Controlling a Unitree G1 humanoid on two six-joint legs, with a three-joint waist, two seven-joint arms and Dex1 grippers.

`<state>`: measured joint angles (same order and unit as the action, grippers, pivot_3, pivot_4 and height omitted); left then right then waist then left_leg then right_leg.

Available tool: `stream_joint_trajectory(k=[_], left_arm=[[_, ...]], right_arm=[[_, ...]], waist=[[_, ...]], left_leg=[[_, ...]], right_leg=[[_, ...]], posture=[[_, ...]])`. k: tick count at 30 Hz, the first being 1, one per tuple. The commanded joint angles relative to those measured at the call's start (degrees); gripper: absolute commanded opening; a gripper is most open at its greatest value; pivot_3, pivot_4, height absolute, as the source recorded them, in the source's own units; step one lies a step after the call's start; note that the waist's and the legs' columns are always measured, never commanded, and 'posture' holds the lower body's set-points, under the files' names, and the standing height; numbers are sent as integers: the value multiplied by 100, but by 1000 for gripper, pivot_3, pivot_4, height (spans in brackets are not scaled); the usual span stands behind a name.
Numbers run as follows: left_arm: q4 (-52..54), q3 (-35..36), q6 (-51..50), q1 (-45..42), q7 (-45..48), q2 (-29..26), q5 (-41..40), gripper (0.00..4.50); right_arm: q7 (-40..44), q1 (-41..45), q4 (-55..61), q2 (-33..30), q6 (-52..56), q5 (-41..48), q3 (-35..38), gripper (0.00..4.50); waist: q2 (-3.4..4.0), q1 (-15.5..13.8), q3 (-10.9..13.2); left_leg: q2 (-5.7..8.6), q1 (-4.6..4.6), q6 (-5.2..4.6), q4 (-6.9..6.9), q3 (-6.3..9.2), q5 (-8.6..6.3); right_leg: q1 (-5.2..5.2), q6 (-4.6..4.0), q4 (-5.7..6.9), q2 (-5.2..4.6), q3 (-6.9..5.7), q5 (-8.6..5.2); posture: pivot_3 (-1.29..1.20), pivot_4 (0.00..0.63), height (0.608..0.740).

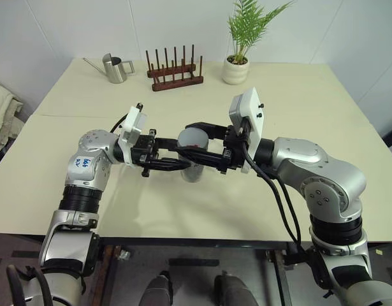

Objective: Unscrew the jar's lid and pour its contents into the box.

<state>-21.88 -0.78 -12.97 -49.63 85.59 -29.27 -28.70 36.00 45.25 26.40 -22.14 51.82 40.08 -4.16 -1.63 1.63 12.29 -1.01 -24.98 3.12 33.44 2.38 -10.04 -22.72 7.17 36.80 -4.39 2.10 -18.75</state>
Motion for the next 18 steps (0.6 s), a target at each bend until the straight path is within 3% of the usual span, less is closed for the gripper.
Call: stream_joint_trajectory(k=[1, 6, 11, 18], left_arm=[[-248, -183, 83, -143, 67, 31, 270, 1838], [-299, -216, 108, -235, 145, 25, 222, 1838], [-100, -200, 3, -255, 206, -14, 84, 1838], [-31, -164, -28, -230, 230, -26, -6, 1838]], right_arm=[[543, 317, 478, 239, -328, 500, -160, 2606], [546, 309, 457, 194, -307, 416, -185, 2606], [414, 274, 411, 195, -380, 202, -159, 4194], [365, 287, 294, 185, -512, 15, -162, 4194]], waist=[[0, 0, 0], [0, -1, 0], [0, 3, 0], [0, 1, 0]], left_leg=[[0, -7, 0, 10, 1, 0], [1, -10, -2, 33, 2, 1], [1, -9, -4, 34, 4, 2], [2, -12, -4, 34, 5, 2]], right_leg=[[-4, 0, 6, 0, 0, 0], [-3, 0, 21, 0, 0, 1], [-3, 0, 24, 2, 0, 1], [-3, 1, 22, 1, 0, 1]], posture=[[0, 150, 740], [0, 150, 740], [0, 150, 740], [0, 150, 740]])
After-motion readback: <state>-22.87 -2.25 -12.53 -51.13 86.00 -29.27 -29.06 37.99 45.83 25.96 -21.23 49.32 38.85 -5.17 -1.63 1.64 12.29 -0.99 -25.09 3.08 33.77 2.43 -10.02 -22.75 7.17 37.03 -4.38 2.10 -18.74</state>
